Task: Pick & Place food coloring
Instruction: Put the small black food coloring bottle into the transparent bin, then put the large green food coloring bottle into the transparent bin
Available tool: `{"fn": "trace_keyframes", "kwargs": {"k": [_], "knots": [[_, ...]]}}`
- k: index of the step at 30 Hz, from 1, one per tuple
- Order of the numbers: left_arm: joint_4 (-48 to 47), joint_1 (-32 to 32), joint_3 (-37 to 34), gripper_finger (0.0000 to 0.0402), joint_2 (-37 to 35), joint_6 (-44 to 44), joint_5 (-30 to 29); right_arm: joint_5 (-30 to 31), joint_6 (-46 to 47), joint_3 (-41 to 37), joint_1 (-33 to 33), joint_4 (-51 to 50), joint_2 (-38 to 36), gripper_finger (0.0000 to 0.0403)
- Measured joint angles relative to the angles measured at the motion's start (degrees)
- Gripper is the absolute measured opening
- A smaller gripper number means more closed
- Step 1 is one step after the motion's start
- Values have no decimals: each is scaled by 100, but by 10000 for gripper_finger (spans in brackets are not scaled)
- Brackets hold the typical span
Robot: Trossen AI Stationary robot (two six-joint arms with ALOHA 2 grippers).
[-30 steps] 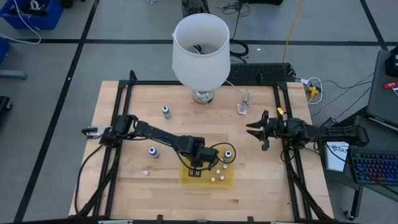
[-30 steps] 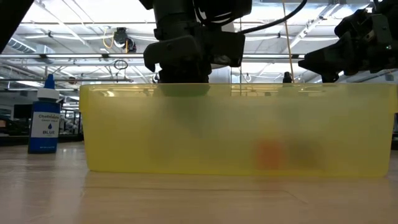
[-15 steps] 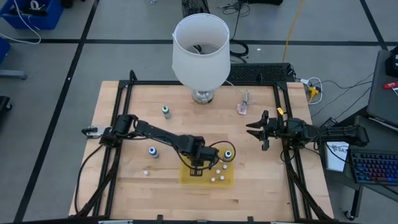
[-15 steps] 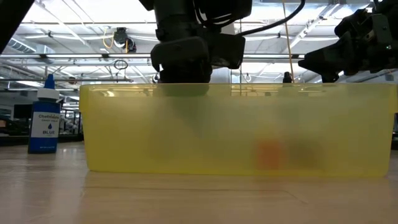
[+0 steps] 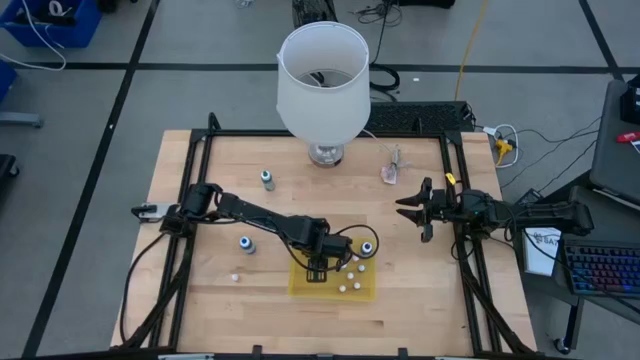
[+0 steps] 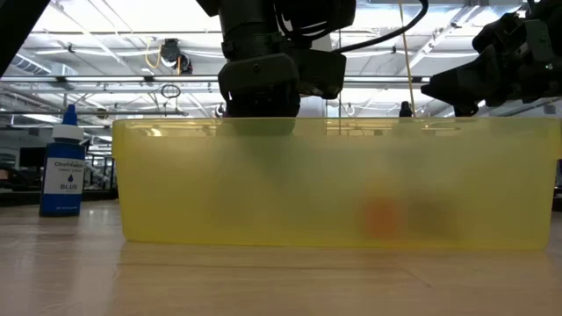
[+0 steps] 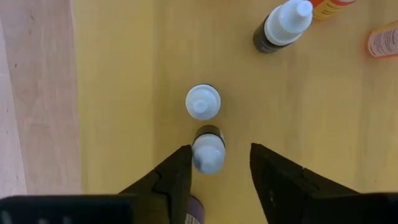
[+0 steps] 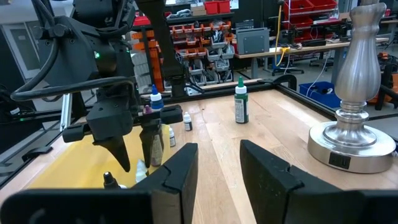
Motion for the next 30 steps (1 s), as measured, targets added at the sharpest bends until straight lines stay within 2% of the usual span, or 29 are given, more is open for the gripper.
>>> {"fn": "trace_keyframes", "kwargs": {"k": [9,18,24,30], "knots": [[-4,61,0,206,0,230,0,0,0,0,2,0,0,112],[-17,209,170,212,-2,275,0,0,0,0,0,0,0,112],[-127,214,648,212,-2,442,4,2,0,0,0,0,0,112],[-987,206,1342,212,-13,623,0,0,0,0,0,0,0,112]]}}
